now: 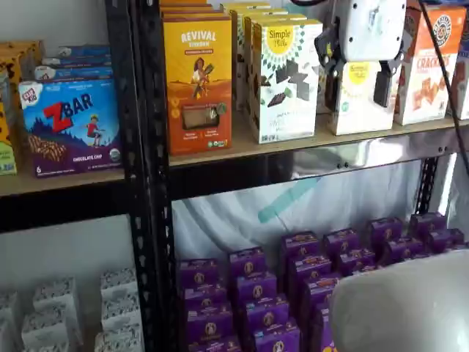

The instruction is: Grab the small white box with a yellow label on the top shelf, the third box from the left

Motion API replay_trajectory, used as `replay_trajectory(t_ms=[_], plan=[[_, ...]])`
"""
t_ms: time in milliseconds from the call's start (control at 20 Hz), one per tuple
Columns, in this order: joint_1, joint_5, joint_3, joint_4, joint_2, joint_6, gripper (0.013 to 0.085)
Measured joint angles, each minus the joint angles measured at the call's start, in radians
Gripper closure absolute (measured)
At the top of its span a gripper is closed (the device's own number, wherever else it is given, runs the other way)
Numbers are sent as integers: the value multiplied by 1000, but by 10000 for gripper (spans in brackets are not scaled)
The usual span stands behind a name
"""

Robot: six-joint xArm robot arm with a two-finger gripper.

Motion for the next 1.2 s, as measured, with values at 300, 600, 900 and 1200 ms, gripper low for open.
replay_trajectory(t_ms=[300,600,900,1200], plan=[[-28,53,-24,37,30,-11,130],[6,-33,16,-20,-3,-2,130],[-56,-141,58,-45,-5,-69,130],[-172,-267,62,-61,51,-183,130]])
